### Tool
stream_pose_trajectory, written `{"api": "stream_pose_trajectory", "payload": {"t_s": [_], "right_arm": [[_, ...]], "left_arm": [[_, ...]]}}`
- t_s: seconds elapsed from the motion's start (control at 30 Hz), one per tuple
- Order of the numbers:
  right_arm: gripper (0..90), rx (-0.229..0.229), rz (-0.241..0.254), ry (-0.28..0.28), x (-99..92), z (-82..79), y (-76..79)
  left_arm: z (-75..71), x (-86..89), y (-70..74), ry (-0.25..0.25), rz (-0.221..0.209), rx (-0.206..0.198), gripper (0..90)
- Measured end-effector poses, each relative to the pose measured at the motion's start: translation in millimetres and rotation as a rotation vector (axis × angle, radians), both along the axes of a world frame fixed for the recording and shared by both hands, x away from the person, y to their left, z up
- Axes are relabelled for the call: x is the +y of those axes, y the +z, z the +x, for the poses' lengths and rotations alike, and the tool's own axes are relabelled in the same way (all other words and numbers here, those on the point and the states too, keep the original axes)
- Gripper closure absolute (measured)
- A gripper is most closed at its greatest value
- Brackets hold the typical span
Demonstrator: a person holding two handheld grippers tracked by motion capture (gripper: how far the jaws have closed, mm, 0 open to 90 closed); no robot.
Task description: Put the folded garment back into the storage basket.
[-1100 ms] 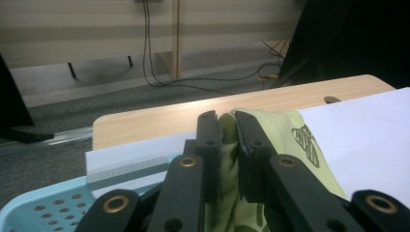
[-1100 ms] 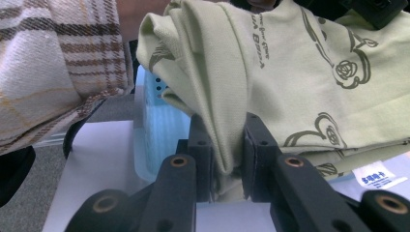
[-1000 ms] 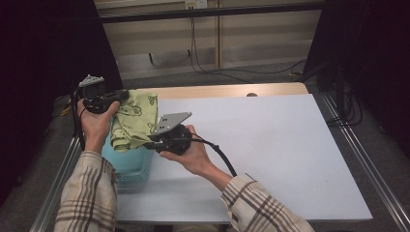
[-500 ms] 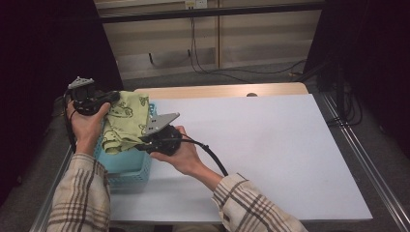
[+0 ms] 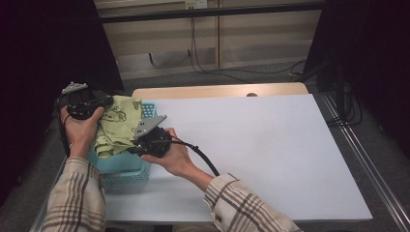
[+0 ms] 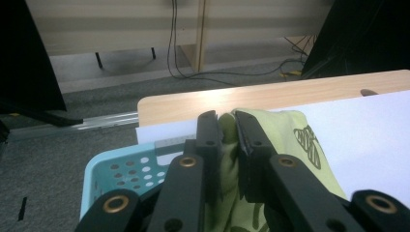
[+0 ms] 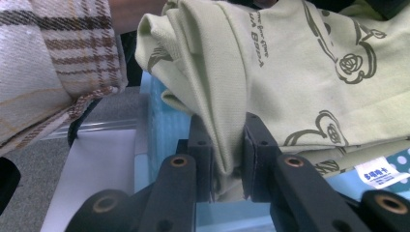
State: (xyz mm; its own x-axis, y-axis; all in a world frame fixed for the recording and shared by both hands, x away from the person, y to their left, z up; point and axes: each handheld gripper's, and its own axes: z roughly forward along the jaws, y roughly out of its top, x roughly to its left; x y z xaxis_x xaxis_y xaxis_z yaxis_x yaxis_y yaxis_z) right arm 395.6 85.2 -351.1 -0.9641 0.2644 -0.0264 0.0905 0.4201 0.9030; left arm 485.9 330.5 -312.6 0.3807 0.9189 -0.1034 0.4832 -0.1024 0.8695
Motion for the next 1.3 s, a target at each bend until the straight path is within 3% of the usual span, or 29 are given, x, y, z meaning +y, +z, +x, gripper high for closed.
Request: {"api": "stream_pose_trajectory", "payload": {"t_s": [0.07,0.1,0.13,0.2,0.43,0.53,0.6,0.63,0.87,1.3], "right_arm": [[76.7,-0.001,-0.001,0.001,0.9,1.0,-1.2],[76.7,0.004,-0.004,0.001,2.6,2.8,-3.1],[76.6,0.004,-0.007,0.001,3.6,3.2,-3.6],[76.7,0.012,-0.012,0.002,6.3,2.7,-4.6],[76.7,0.02,-0.023,-0.005,8.3,6.0,-10.1],[76.6,0.03,-0.023,-0.004,9.5,7.0,-12.9],[76.7,0.03,-0.026,0.003,10.9,7.1,-14.9],[76.7,0.033,-0.027,0.002,11.1,7.1,-15.7],[76.7,0.039,-0.035,-0.002,11.6,7.3,-21.0],[76.7,0.055,-0.049,0.001,14.1,9.3,-30.0]], "left_arm": [[0.5,0.4,-0.9,0.006,0.002,0.005,81.8],[0.4,-0.5,0.1,-0.003,0.013,-0.019,81.8],[0.0,-2.9,0.2,-0.017,-0.001,-0.013,81.8],[2.3,-4.6,0.0,-0.014,0.025,-0.008,81.8],[8.6,-5.1,-12.2,-0.007,0.026,0.026,81.8],[8.3,-7.8,-14.7,-0.016,0.062,0.026,81.8],[9.0,-8.0,-16.0,-0.015,0.052,0.028,81.8],[9.7,-6.0,-16.3,-0.013,0.074,0.026,81.8],[9.0,-3.1,-26.2,-0.002,0.076,0.063,81.8],[14.0,-2.0,-38.7,0.001,0.089,0.075,81.8]]}}
